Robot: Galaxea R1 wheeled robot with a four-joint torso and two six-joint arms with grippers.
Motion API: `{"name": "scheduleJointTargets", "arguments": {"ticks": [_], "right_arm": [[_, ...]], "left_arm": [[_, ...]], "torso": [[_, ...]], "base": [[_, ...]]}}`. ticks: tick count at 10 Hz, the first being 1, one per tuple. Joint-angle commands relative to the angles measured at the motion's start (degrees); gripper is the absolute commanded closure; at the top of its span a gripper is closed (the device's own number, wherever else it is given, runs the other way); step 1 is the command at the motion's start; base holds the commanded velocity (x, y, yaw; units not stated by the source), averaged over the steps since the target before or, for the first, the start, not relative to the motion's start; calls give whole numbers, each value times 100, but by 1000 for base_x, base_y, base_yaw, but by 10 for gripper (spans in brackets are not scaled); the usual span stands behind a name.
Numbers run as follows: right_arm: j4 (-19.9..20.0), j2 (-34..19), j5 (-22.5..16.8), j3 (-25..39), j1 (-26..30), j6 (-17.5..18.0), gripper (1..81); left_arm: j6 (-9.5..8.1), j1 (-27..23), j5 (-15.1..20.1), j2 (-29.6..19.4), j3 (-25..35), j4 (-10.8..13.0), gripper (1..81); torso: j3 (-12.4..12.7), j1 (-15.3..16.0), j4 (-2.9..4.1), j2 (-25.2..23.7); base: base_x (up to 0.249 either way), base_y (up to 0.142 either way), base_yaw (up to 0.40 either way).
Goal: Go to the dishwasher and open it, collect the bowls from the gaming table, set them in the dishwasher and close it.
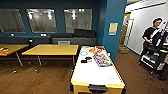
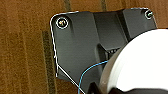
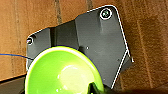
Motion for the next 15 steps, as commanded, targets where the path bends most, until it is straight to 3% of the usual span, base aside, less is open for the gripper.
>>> {"name": "scheduleJointTargets", "arguments": {"ticks": [1, 15], "right_arm": [[-103, -111, -345, -58, 226, -10, 811], [-183, -32, -345, -119, 226, -10, 811]], "left_arm": [[23, -228, 211, -133, 15, 28, 811], [-39, -184, 9, -107, 15, -25, 811]], "torso": [[0, 5, 0, 0], [2, 6, 0, -5]], "base": [[-103, 0, 0], [-7, 0, 0]]}}
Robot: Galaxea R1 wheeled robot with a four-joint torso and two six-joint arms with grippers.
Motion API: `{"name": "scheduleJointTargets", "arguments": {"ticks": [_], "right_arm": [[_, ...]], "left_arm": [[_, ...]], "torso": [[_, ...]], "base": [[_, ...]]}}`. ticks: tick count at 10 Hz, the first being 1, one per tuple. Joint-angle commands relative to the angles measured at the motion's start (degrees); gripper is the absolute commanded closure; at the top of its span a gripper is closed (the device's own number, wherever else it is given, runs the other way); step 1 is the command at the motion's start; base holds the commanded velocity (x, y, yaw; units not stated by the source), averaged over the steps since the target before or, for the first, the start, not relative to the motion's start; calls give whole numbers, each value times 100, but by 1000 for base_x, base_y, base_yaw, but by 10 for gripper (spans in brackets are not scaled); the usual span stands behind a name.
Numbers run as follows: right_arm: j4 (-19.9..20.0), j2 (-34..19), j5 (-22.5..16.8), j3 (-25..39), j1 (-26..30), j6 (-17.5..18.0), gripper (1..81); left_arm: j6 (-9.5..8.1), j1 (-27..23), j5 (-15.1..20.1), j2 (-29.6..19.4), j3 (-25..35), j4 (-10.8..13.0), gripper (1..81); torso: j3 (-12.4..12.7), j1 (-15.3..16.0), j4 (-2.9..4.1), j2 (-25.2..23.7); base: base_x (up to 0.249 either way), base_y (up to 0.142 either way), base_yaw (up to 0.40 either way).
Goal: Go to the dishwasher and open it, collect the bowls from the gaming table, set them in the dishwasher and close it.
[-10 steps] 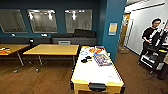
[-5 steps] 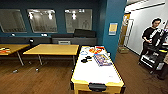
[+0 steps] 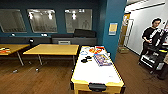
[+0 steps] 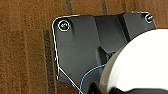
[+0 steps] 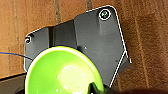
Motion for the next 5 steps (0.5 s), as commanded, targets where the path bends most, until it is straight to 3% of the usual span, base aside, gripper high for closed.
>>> {"name": "scheduleJointTargets", "arguments": {"ticks": [1, 2, 5], "right_arm": [[-77, -97, -345, 24, 226, -8, 811], [-68, -88, -345, 24, 226, -8, 811], [-59, -71, -345, 15, 200, 1, 811]], "left_arm": [[-18, -253, 281, -74, 16, -21, 811], [-18, -253, 281, -74, 16, -21, 811], [-18, -253, 289, 23, -151, -30, 811]], "torso": [[0, 0, 0, 0], [0, 0, 0, 0], [0, 0, 0, 0]], "base": [[0, 0, 0], [0, 0, -181], [0, 0, -378]]}}
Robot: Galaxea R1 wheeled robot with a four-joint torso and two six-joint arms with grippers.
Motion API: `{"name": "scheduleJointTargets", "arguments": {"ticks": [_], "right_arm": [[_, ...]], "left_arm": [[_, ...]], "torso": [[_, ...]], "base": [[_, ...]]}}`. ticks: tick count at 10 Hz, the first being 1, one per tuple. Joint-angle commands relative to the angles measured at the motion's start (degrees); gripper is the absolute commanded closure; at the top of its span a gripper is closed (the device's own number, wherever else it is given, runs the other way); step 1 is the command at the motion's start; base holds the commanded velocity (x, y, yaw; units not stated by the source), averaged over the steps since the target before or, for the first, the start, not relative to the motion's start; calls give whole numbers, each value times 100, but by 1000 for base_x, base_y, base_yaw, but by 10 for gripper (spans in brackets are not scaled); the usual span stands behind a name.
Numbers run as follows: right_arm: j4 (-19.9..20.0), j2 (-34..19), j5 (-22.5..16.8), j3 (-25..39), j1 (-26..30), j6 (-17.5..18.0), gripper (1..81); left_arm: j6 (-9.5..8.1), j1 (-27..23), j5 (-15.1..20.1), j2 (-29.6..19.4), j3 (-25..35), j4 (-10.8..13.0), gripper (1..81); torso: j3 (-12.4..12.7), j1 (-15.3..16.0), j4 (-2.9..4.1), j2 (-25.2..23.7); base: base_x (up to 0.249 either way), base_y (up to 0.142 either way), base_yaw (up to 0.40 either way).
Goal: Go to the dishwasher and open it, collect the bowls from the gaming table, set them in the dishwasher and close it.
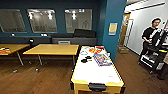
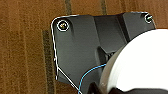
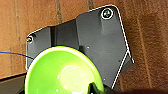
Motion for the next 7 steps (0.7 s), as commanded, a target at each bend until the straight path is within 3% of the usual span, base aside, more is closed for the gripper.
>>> {"name": "scheduleJointTargets", "arguments": {"ticks": [1, 7], "right_arm": [[-59, -131, -343, 18, 196, 1, 811], [-68, -79, -343, 0, 223, 1, 811]], "left_arm": [[-19, -256, 289, 9, -118, -38, 811], [-19, -256, 289, 106, -118, -13, 811]], "torso": [[0, 0, 0, 0], [0, 5, 0, 0]], "base": [[0, 0, -397], [0, 0, -396]]}}
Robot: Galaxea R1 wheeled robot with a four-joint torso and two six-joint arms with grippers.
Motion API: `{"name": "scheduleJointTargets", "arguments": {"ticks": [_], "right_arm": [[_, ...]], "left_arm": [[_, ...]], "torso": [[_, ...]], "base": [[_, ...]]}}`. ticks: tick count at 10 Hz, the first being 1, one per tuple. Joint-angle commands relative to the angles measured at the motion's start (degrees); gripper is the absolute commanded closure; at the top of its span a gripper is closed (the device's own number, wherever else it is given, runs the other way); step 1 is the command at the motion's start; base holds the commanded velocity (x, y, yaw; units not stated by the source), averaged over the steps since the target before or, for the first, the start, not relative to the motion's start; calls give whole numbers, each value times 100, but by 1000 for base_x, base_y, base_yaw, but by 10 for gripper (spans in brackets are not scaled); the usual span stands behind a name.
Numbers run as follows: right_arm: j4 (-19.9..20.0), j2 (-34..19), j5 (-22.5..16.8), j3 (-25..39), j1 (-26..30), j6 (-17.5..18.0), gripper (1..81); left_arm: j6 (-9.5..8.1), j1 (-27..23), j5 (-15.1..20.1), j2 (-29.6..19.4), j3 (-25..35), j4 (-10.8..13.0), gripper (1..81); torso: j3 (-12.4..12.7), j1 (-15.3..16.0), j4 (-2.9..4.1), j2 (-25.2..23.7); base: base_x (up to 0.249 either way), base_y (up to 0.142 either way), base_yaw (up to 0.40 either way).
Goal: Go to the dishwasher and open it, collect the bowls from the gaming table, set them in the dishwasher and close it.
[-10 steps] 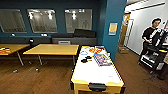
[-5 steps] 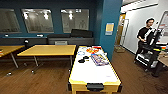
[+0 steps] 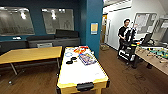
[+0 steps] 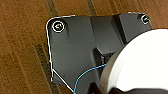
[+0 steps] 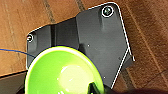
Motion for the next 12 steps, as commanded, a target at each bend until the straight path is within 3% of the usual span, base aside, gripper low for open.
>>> {"name": "scheduleJointTargets", "arguments": {"ticks": [1, 12], "right_arm": [[-39, -112, -345, -19, 276, 1, 811], [-22, 47, -336, -345, 249, 9, 811]], "left_arm": [[-18, -250, 288, -101, 16, -2, 811], [-18, -250, 297, -49, -169, 15, 811]], "torso": [[0, 0, 0, 0], [0, 0, 0, 0]], "base": [[0, 0, -396], [0, 0, -396]]}}
